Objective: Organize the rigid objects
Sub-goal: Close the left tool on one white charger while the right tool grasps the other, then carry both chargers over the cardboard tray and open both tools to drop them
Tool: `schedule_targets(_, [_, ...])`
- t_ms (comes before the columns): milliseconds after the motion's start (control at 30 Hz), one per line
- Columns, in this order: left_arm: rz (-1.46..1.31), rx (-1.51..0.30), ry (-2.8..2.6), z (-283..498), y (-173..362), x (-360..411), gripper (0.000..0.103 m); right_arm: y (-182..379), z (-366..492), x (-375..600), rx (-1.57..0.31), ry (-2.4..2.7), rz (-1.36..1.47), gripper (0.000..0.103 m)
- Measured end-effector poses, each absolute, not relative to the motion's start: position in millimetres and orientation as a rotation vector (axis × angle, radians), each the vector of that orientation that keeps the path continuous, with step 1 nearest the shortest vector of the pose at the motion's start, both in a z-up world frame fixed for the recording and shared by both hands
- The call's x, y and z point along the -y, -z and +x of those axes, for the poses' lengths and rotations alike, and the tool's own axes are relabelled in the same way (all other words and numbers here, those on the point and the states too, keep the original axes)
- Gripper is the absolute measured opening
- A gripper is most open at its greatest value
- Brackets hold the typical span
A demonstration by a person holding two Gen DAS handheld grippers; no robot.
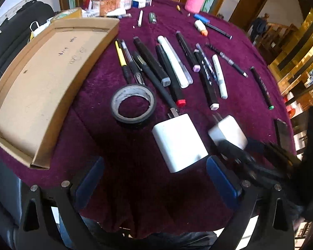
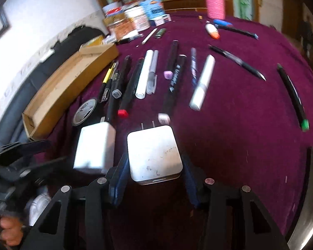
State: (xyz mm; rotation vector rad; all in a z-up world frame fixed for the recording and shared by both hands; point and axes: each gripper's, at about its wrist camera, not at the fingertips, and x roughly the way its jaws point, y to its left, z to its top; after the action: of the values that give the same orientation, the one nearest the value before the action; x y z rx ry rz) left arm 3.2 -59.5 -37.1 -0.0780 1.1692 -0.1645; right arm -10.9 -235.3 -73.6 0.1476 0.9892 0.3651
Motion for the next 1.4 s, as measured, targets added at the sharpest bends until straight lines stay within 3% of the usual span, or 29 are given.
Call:
schedule_targets(400, [-0.032, -1.23, 0.04, 29.3, 62.8, 94.7, 0.083, 73.5, -42.1, 237.5, -0.933, -0.283, 0.166, 0.052])
schedule_targets(433, [-0.023, -1.222, 0.032, 27.9, 62.6, 95.1, 0.08, 73.6, -42.3, 236.6, -0.929, -0.279, 0.168, 0.052])
schedule_targets(500, [-0.029, -1.204, 0.036, 21.8, 58.1, 92.2, 0.054, 74.3, -42.1, 234.9, -0.922, -0.278, 0.169, 0.052])
schedule_targets(867, [-0.047, -1.214, 0.13, 24.7, 50.2, 84.9, 0.053, 74.8, -41.2, 237.2, -0.935, -0.286, 0.237, 0.052])
schedule_targets(933, [-0.103, -1.207, 0.173, 26.6, 44.4, 77.4, 0.053, 74.3, -41.8, 239.0, -0.927, -0.289, 0.273, 0.052])
schedule_targets(967, [-0.124, -1.209, 0.192, 25.6, 41.1, 71.9, 0.046, 73.4, -40.7, 241.0, -0.925, -0.302, 0.312, 0.052])
schedule_targets(1400, [-0.333, -1.199, 0.397, -10.3, 12.1, 17.6, 0.046, 50.0, -33.2, 221.9, -0.899, -0.327, 0.343, 0.051])
